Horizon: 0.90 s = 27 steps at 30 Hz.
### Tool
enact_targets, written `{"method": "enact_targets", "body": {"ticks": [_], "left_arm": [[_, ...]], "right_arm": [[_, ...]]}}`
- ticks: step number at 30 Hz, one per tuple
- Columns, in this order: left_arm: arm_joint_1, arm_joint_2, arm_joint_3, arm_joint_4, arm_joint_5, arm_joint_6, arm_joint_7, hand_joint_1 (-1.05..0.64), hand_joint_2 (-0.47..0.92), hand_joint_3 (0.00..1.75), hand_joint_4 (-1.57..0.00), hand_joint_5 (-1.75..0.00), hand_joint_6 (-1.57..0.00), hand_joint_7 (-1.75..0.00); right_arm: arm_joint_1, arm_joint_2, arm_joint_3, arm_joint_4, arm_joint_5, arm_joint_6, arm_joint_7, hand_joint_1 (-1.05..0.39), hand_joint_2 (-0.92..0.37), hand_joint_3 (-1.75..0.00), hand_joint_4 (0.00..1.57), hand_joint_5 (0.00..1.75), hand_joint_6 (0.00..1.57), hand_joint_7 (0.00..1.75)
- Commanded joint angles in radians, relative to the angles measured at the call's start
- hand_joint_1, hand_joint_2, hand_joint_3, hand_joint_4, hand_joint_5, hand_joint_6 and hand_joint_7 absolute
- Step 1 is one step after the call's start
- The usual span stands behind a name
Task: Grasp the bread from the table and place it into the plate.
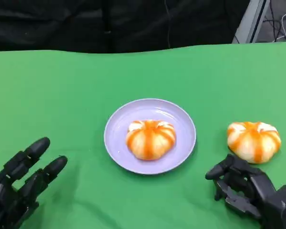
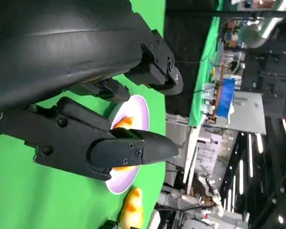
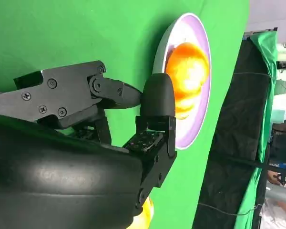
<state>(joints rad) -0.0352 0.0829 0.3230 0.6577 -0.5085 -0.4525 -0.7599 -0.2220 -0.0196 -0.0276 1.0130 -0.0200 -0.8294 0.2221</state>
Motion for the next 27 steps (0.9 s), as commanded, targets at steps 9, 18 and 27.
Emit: {"method": "enact_targets", "body": {"ticks": [9, 18, 27], "left_arm": [[-0.084, 0.013, 0.053, 0.174, 0.024, -0.074, 0.018, 0.09, 0.92, 0.62, -0.69, -0.03, -0.64, -0.03], [-0.096, 0.003, 0.051, 0.187, 0.074, -0.124, 0.101, 0.08, 0.92, 0.61, -0.87, -0.07, -0.82, -0.07], [-0.098, -0.009, 0.042, 0.185, 0.135, -0.164, 0.215, 0.07, 0.64, 1.14, -0.98, -1.49, -0.93, -1.35]], "right_arm": [[0.009, -0.021, -0.010, -0.002, 0.008, 0.003, 0.001, -0.24, -0.92, -0.50, 0.62, 1.75, 0.66, 1.24], [0.007, -0.021, -0.014, 0.001, 0.015, 0.011, 0.010, -0.25, -0.92, -0.49, 0.61, 1.75, 0.66, 1.23], [0.008, -0.024, -0.014, 0.002, 0.011, 0.009, 0.008, -0.25, -0.92, -0.49, 0.60, 1.75, 0.66, 1.22]]}}
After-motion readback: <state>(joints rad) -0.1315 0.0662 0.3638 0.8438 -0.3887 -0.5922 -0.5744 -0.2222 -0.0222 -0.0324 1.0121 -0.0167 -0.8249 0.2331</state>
